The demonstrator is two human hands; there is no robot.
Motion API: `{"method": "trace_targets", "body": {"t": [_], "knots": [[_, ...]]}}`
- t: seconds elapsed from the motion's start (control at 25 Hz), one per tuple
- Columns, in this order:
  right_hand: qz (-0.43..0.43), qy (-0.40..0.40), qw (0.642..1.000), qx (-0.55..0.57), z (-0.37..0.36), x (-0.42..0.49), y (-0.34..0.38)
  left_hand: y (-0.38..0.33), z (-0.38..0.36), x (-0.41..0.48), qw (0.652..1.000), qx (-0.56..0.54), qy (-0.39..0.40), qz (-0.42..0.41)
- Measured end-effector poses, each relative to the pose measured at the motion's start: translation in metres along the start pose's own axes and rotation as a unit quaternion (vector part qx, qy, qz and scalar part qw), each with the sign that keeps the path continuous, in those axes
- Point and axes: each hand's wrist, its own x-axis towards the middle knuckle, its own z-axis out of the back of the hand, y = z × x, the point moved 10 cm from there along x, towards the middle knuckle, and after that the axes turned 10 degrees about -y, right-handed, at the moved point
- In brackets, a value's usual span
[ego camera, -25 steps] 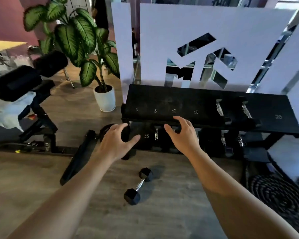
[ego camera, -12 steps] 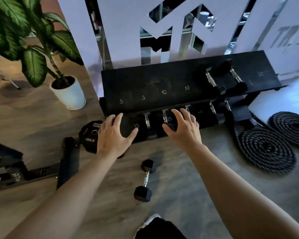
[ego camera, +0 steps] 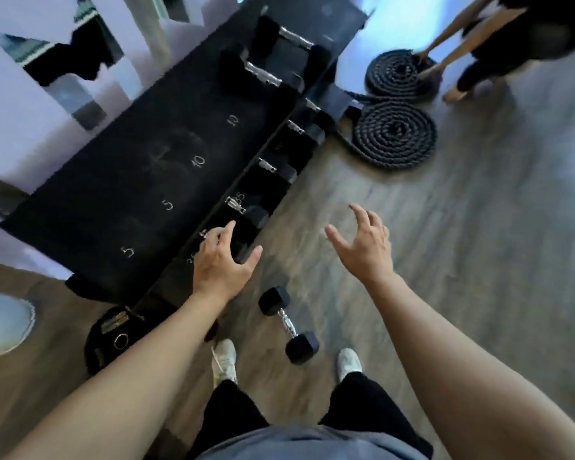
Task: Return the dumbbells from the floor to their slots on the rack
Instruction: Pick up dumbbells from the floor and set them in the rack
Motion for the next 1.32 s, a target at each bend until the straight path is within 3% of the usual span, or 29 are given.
{"method": "trace_targets", "body": {"t": [0.16, 0.24, 0.52, 0.8, 1.12, 1.32], "knots": [[-0.127, -0.094, 0.987, 0.004, -0.004, -0.041, -0.029, -0.003, -0.053, 0.037, 0.988, -0.022, 0.102, -0.112], [-0.168, -0.104, 0.98, -0.003, -0.01, -0.062, -0.032, -0.007, -0.057, 0.043, 0.98, -0.004, 0.129, -0.153], [-0.275, -0.121, 0.954, 0.021, -0.051, -0.099, -0.1, -0.002, -0.098, 0.036, 0.968, 0.019, 0.181, -0.174], [-0.439, -0.109, 0.885, 0.112, -0.195, -0.155, -0.214, 0.081, -0.227, 0.025, 0.969, 0.027, 0.227, -0.095], [-0.58, -0.167, 0.784, 0.142, -0.461, -0.197, -0.399, 0.237, -0.511, 0.013, 0.963, 0.011, 0.261, -0.073], [-0.614, -0.171, 0.76, 0.125, -0.575, -0.212, -0.487, 0.319, -0.654, 0.003, 0.95, 0.042, 0.297, -0.081]]}}
